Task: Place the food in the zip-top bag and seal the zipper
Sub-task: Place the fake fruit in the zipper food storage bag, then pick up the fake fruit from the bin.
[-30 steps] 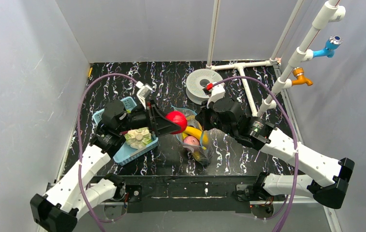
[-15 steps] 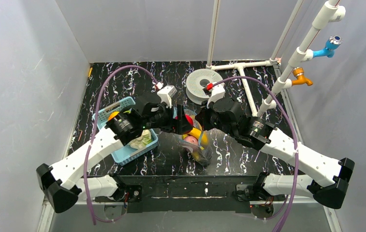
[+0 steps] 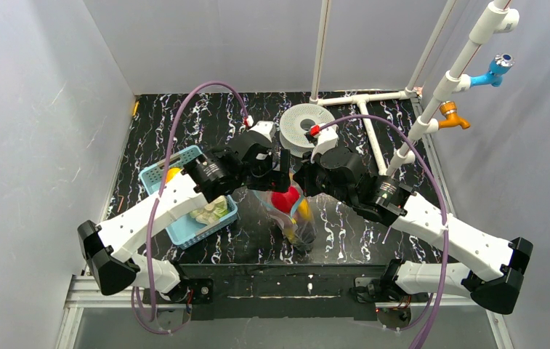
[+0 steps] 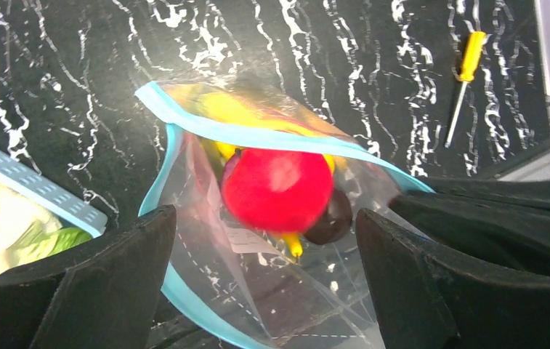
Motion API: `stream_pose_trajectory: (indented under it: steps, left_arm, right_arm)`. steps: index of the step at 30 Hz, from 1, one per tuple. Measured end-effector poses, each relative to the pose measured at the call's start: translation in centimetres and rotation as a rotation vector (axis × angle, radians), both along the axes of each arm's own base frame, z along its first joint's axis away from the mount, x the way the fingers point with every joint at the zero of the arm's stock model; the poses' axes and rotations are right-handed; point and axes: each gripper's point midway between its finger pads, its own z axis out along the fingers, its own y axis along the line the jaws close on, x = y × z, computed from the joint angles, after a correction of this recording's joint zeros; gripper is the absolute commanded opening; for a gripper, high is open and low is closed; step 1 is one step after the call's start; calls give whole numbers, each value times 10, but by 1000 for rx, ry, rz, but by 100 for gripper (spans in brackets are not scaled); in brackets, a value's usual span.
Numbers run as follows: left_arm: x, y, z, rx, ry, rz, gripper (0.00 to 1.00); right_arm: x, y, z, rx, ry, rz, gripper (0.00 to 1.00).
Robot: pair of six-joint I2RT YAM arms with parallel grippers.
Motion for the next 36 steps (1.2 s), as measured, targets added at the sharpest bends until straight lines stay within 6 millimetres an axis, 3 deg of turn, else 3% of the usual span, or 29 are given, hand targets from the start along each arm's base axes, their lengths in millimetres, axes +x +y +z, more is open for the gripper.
stream_pose_trajectory:
  steps: [5, 12, 16, 20, 24, 28, 31, 36]
  left_arm:
    - [3, 7, -8, 45, 3, 27, 98]
    - [2, 7, 0, 39, -19, 0, 97]
    - [-8, 5, 17, -9, -51, -74, 97]
    - [-26, 14, 47, -95, -146, -167, 98]
    - [-40, 41, 83, -152, -293, -187, 98]
    - [-37, 78, 100, -111, -419, -99, 98]
    - [-24, 112, 90, 9, -459, 35, 98]
    - [-7, 162, 38, 317, -442, 223, 98]
  right_arm:
    - [0, 0, 0, 0, 0, 0, 1]
    - [0, 0, 0, 0, -1, 0, 1]
    - [0, 0, 0, 1, -1, 0, 1]
    - [0, -1, 2, 4, -3, 0, 1]
    - [0, -1, 2, 4, -3, 0, 1]
    - [0, -1, 2, 4, -3, 0, 1]
    - [0, -1, 2, 4, -3, 0, 1]
    - [-1, -1, 2, 4, -3, 1, 1]
